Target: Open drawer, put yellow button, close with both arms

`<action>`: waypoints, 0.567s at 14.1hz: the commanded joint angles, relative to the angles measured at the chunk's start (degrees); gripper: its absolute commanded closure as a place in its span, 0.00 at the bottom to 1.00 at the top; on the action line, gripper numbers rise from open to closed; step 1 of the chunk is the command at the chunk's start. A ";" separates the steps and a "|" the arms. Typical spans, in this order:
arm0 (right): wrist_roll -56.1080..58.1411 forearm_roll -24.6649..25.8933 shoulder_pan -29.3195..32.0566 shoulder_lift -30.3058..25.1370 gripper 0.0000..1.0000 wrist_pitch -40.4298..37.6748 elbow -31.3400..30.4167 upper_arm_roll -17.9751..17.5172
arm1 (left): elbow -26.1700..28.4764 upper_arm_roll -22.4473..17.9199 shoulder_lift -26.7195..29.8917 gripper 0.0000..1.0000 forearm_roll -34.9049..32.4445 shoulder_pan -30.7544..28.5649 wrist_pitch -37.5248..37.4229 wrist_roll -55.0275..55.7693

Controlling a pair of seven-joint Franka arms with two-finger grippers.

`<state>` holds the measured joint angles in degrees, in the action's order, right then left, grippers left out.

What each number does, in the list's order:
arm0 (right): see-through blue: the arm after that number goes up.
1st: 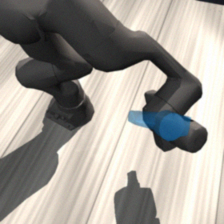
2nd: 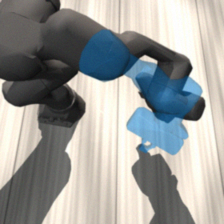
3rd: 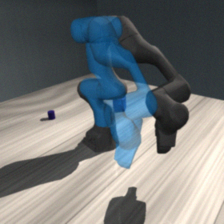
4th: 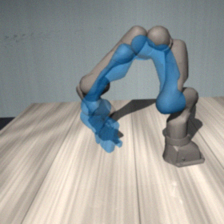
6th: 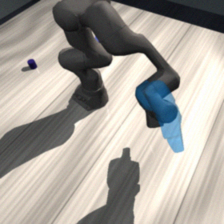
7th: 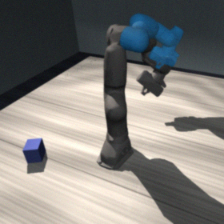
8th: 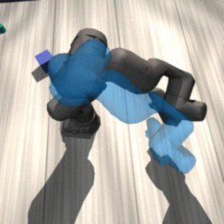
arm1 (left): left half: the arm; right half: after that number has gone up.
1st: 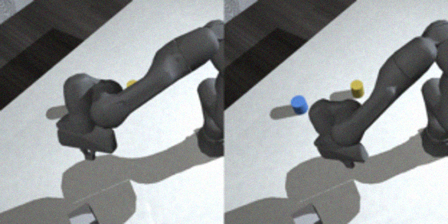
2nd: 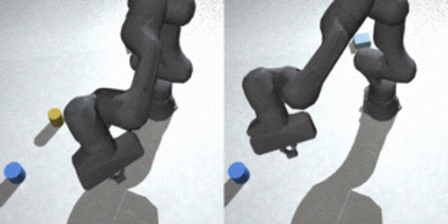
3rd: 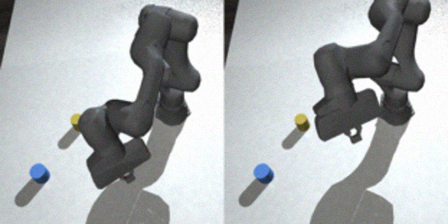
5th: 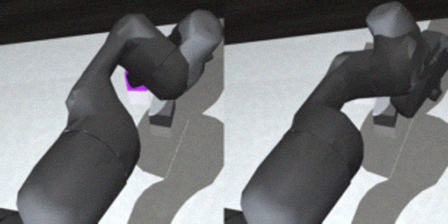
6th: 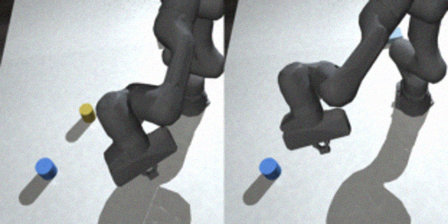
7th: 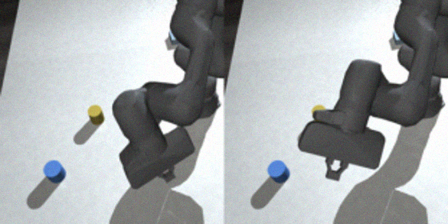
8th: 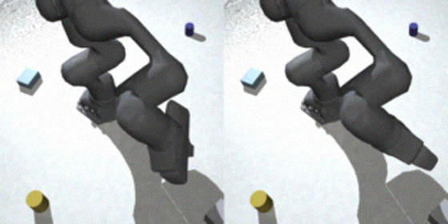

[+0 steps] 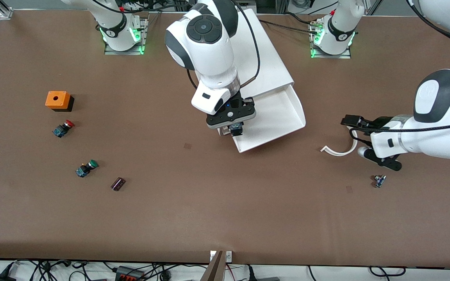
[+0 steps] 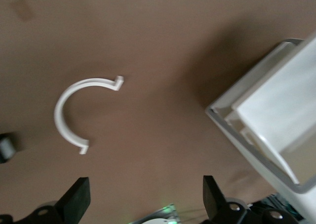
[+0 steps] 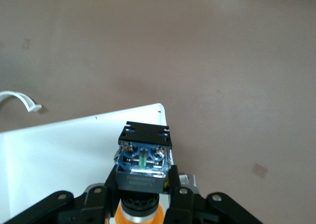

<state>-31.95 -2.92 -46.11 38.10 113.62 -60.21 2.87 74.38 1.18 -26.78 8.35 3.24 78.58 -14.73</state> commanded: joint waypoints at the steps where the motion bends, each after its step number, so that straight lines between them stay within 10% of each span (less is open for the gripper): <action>1: -3.29 0.02 -1.61 2.24 1.00 1.52 2.29 0.73 | -6.16 0.05 -1.52 0.00 -7.89 0.72 -0.62 1.62; 8: -3.47 0.28 -5.74 6.19 1.00 2.49 4.21 0.99 | -7.33 -0.83 -1.96 0.00 -7.91 -0.34 2.81 16.18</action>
<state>-34.01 -2.92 -50.35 41.82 116.40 -59.77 3.02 68.99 0.40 -27.61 0.83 2.72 81.99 -4.29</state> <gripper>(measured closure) 0.595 0.000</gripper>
